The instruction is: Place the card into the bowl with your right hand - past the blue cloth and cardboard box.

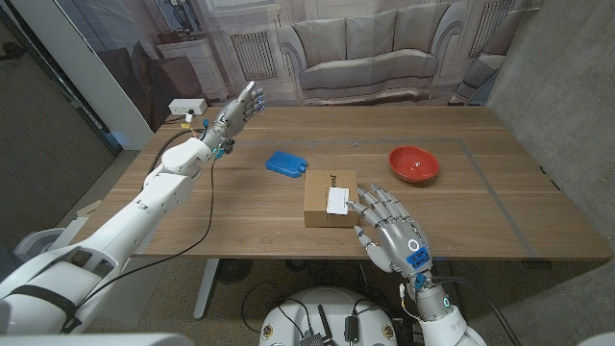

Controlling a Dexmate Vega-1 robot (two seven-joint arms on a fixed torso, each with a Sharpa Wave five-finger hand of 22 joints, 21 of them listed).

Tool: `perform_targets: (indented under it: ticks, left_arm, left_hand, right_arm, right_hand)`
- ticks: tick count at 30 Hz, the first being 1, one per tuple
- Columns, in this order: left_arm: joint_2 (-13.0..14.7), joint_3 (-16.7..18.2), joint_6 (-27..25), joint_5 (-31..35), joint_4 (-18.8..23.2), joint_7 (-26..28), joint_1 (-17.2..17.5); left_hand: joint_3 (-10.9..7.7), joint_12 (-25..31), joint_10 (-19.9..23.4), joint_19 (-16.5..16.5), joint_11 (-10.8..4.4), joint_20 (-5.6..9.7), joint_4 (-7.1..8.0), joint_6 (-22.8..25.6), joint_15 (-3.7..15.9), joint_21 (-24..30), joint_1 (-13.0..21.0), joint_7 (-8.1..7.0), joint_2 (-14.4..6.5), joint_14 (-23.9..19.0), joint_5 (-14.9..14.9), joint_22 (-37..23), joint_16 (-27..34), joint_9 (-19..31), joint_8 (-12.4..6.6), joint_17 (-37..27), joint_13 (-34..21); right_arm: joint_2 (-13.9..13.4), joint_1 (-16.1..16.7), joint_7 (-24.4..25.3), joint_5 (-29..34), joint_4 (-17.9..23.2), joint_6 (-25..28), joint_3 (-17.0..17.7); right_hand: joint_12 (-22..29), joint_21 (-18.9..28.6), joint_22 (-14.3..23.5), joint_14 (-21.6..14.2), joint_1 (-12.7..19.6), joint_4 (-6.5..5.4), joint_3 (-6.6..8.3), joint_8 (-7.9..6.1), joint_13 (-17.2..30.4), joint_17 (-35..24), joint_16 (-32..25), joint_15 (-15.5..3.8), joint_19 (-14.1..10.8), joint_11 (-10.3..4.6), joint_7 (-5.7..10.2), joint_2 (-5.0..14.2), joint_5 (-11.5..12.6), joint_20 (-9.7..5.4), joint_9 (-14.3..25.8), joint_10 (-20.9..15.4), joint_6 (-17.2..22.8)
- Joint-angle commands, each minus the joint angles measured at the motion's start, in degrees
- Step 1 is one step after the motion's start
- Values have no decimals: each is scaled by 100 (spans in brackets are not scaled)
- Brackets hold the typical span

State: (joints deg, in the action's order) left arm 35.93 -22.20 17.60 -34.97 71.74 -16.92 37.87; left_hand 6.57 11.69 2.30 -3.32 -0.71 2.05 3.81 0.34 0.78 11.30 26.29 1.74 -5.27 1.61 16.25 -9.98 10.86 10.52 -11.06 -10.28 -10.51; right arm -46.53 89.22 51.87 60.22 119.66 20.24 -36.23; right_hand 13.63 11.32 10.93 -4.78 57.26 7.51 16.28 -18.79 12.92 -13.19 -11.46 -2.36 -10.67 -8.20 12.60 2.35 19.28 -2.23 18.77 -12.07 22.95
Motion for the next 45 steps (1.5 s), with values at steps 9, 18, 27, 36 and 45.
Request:
perform_targets:
  ticks: [9, 18, 27, 36, 45]
  left_arm:
    - [-7, -13, 45, 79, -6, 54, -56]
    - [35, 14, 22, 88, 102, 127, -10]
    - [109, 81, 15, 61, 203, 194, 89]
    - [176, 133, 2, 17, 283, 209, 184]
    - [251, 191, -40, -31, 378, 229, 254]
  left_hand:
    - [53, -26, -69, -45, -2, 236, -3, -26, -54, 12, 58, 32, -16, 52, -2, -31, -20, 19, -12, -19, -32]
    - [58, -31, -90, -62, 36, 268, -12, -30, -58, 5, 79, 46, -20, 88, -4, -30, -32, 19, -12, -19, -32]
    - [62, -28, -92, -74, 19, 249, -18, -33, -57, 2, 93, 44, -23, 90, -6, -30, -28, 19, -12, -19, -32]
    - [66, -29, -100, -82, 23, 231, -21, -37, -58, 0, 102, 41, -26, 94, -8, -30, -27, 20, -12, -19, -32]
    - [72, -24, -93, -85, 30, 222, -24, -31, -58, 1, 110, 48, -29, 92, -10, -30, -23, 20, -15, -19, -32]
  right_arm:
    - [206, -389, 279, -231, -472, -119, -277]
    - [220, -558, 330, -318, -623, -219, -361]
    - [217, -730, 266, -360, -725, -305, -447]
    - [307, -890, 241, -413, -889, -376, -557]
    - [444, -996, 229, -402, -1017, -291, -677]
  right_hand:
    - [34, 47, 1, -63, 6, -21, -37, -50, 22, -10, -27, -352, -61, 12, 3, 46, -14, -630, 20, -69, 64]
    - [36, 46, 0, -64, 0, -25, -48, -73, 22, -10, -28, -337, -48, 17, 1, 45, -20, -617, 29, -70, 90]
    - [40, 47, 0, -61, -4, -30, -57, -119, 22, -10, -26, -337, -41, 18, -7, 51, -26, -606, 40, -74, 170]
    - [40, 43, -1, -59, 15, -23, -56, -139, 22, -9, -24, -334, -20, 12, 3, 62, -29, -606, 50, -69, 185]
    - [33, 39, -1, -48, 54, 1, -55, -139, 22, -4, -17, -339, 0, 10, 5, 57, -33, -607, 59, -48, 153]
